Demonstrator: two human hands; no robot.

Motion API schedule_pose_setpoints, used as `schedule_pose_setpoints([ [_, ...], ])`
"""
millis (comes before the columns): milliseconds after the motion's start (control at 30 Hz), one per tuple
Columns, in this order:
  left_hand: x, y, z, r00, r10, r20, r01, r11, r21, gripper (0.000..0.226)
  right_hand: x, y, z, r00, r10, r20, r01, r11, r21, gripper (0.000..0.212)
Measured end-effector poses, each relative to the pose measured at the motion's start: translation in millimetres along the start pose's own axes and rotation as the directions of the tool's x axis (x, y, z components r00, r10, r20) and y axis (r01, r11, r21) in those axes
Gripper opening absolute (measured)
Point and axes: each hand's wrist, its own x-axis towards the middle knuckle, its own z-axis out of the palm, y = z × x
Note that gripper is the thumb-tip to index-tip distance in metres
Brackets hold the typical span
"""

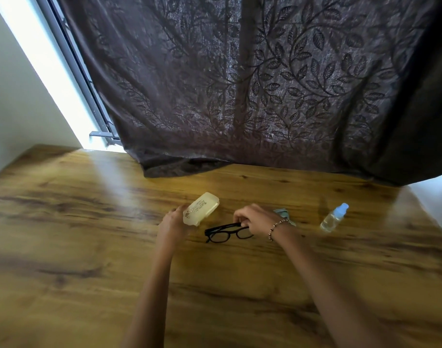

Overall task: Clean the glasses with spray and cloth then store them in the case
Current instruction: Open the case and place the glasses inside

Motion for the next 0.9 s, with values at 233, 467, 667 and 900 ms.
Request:
schedule_pose_setpoints([
  [233,9.4,15.7,-3.1,0.975,0.136,0.178,-0.124,0.99,-0.074,0.072,1.3,-1.3,2.7,0.998,-0.01,0.065,0.014,0.997,-0.07,0.074],
  [467,22.4,32.8,-2.5,0.943,0.179,0.28,-0.167,0.984,-0.068,0.074,-0.2,12.4,13.1,0.993,0.069,0.093,-0.064,0.996,-0.054,0.078],
  [667,30.7,35.6,-2.3,0.922,0.199,0.333,-0.203,0.979,-0.024,0.076,-2.0,15.8,11.7,0.987,0.089,0.133,-0.097,0.993,0.061,0.053],
  [900,33.1,31.9,-0.5,0.919,0.226,0.323,-0.221,0.974,-0.052,0.075,-7.4,27.1,9.7,0.985,0.097,0.145,-0.128,0.966,0.224,0.015],
])
